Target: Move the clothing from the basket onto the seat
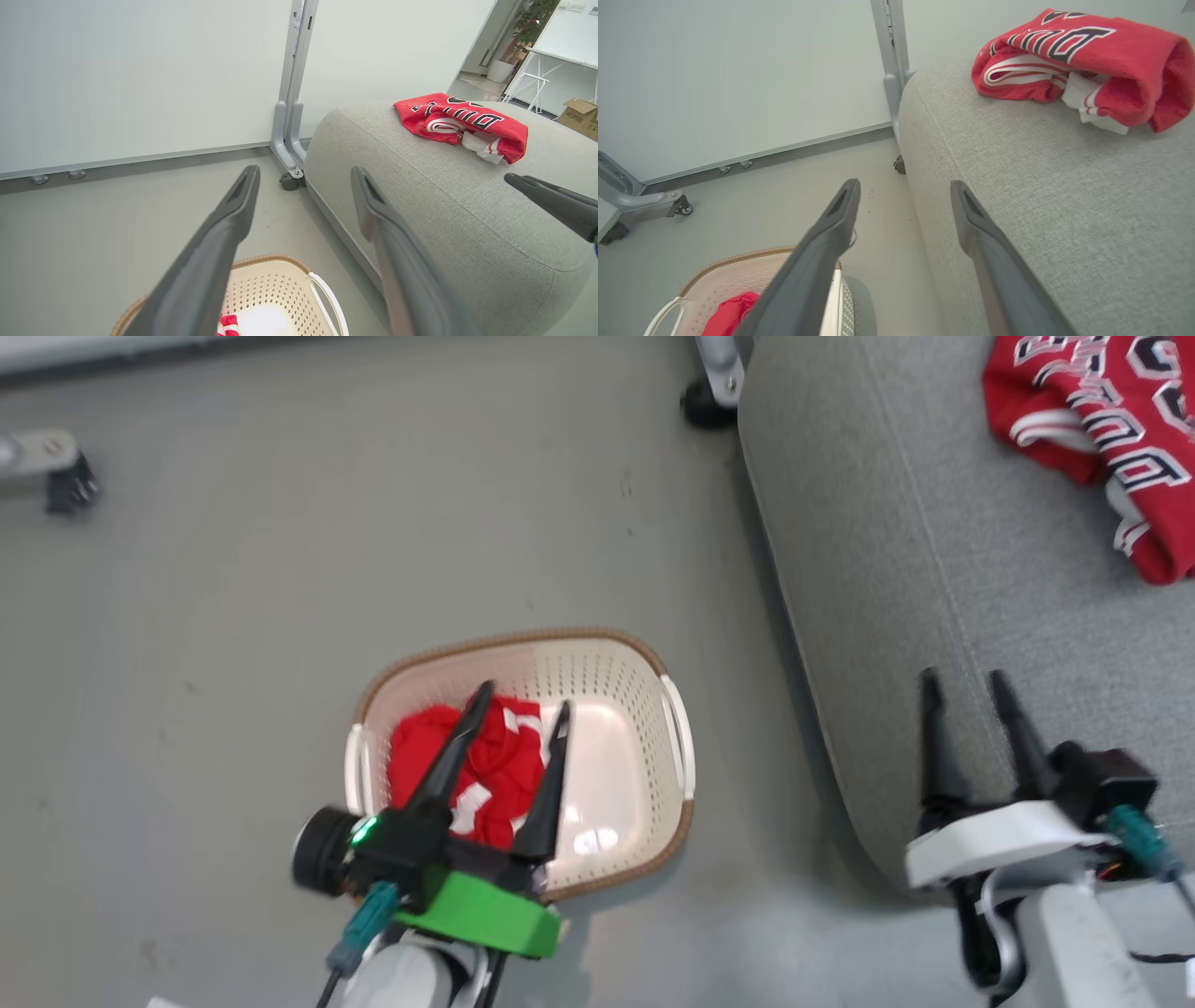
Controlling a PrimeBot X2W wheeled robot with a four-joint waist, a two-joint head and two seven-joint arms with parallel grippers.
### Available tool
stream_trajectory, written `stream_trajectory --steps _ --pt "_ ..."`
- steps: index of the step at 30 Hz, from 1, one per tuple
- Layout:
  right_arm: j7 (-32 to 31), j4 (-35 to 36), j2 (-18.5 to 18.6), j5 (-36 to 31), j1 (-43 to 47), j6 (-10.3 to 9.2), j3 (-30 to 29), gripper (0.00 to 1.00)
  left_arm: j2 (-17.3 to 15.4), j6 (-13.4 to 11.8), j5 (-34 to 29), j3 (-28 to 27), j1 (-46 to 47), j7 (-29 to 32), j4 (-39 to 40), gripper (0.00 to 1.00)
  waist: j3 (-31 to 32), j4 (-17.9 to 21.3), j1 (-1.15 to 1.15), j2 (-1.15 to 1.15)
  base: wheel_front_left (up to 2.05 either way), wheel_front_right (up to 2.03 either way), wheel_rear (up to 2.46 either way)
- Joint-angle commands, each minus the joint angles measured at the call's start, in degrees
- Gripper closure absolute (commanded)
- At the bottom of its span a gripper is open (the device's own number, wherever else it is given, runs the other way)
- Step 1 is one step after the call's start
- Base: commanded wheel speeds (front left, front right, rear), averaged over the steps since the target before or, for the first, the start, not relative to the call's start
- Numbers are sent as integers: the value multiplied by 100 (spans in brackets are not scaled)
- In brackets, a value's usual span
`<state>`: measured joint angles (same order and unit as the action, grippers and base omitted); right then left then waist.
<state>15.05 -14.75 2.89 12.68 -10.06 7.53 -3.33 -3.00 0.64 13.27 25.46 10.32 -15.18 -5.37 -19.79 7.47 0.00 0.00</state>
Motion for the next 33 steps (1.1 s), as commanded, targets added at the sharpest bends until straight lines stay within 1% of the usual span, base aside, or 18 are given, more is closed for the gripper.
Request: stream_trajectory --steps 1,5,7,11,14,15,18,21,26,33 --pt "19 72 11 50 194 -8 286 0 -5 -55 40 -153 -286 5 15 0 1262 -364 0 0 0 0 0" --pt "19 220 18 135 415 -8 855 0 5 -193 43 -671 -733 5 86 0 1694 -532 0 0 0 0 0" --pt "19 330 14 173 483 -8 970 0 8 -270 46 -900 -947 5 165 0 1836 -588 0 0 0 0 0" --pt "19 583 12 199 612 -8 1025 0 8 -352 -60 -1306 -1242 5 437 0 2003 -672 0 0 0 0 0" --pt "19 771 11 204 713 -8 992 0 10 -356 -171 -1511 -1435 5 636 0 2097 -704 0 0 0 0 0" --pt "19 812 10 204 771 -8 994 0 9 -400 -172 -1575 -1464 5 716 0 2125 -707 0 0 0 0 0" --pt "19 954 11 8 985 -7 1051 0 8 -477 -344 -1684 -1643 5 950 0 2219 -698 0 0 0 0 0" --pt "19 1005 32 -61 1244 -7 1051 0 9 -504 -341 -1719 -1851 6 1048 0 2324 -673 0 0 0 0 0" --pt "19 1007 46 -68 1625 -7 1084 0 8 -337 -447 -1713 -2220 5 961 0 2461 -615 0 0 0 0 0" --pt "19 1019 63 -70 1829 -7 1119 0 8 -206 -491 -1731 -2427 5 813 0 2541 -558 0 0 0 0 0"
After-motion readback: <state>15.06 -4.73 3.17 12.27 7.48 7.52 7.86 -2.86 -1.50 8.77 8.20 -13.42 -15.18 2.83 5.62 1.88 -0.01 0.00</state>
